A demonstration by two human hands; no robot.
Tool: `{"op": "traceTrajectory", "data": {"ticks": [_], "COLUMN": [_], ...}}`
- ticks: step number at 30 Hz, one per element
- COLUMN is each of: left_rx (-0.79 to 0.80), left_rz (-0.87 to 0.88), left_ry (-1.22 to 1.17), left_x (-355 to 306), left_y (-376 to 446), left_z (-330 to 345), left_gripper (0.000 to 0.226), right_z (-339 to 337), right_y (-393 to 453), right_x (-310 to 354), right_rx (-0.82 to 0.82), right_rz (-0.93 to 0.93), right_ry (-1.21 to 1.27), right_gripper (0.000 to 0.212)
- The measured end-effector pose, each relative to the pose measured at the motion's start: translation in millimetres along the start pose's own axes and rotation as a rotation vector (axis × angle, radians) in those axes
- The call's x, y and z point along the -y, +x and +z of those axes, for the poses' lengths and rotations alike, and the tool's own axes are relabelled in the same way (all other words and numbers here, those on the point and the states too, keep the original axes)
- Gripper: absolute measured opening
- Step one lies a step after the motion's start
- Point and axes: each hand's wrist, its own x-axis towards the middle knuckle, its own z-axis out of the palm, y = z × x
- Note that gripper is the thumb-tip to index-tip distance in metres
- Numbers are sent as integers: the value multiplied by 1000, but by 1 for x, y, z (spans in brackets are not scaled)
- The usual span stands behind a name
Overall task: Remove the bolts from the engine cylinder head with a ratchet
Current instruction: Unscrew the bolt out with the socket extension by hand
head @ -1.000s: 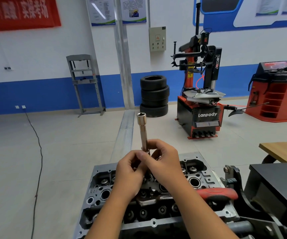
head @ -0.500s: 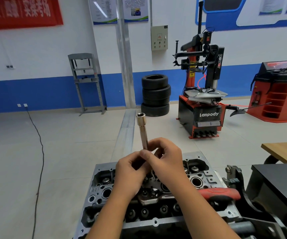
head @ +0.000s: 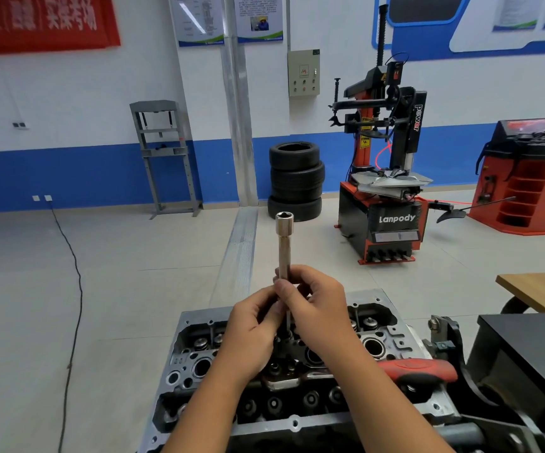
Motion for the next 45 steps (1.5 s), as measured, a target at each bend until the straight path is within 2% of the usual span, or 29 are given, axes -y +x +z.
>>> {"op": "traceTrajectory", "data": {"ticks": [3, 7, 11, 13, 17, 20, 22, 25, 29, 32, 35, 37, 41, 43, 45], "left_rx": [-59, -145, 32, 55, -81, -182, -132, -21, -81, -154, -12, 51, -64, -134, -111], "left_rz": [-3, -30, -25, -19, -15, -34, -9, -24, 12, -28, -22, -17, -17, -44, -40], "left_ry": [29, 32, 25, 31, 53, 72, 48, 20, 78, 35, 23, 14, 45, 16, 9], "left_x": [1, 5, 2, 0, 4, 9, 7, 2, 3, 8, 3, 1, 1, 4, 5], "left_y": [1, 3, 1, 0, 2, 4, 3, 0, 1, 2, 0, -2, -1, 1, 2], "left_z": [1, 1, 0, 1, 2, 1, 0, 0, 2, 1, 1, 0, 3, 1, -1], "left_gripper": [40, 36, 32, 37, 44, 32, 16, 29, 30, 33, 30, 34, 43, 40, 33], "right_z": [0, 2, 1, 1, 0, 1, 1, 1, 1, 2, 1, 1, 1, 1, 1], "right_y": [-1, -1, 1, 1, 0, 0, 0, 0, 0, 0, 0, 0, -1, -1, -1], "right_x": [1, 0, -2, -2, -2, -1, -1, -1, 0, -1, -3, -2, 0, 0, -1], "right_rx": [21, -89, -92, -66, -57, -119, -129, -115, -91, -101, -89, -67, -59, -89, -96], "right_rz": [-8, -19, -44, -48, -26, -18, -39, -30, -13, -2, -38, -39, -27, -2, 0], "right_ry": [12, -17, -38, -50, -32, -21, -25, -7, -11, -26, -42, -30, -18, 13, 23], "right_gripper": [16, 14, 12, 10, 12, 16, 19, 18, 19, 20, 14, 18, 13, 13, 16]}}
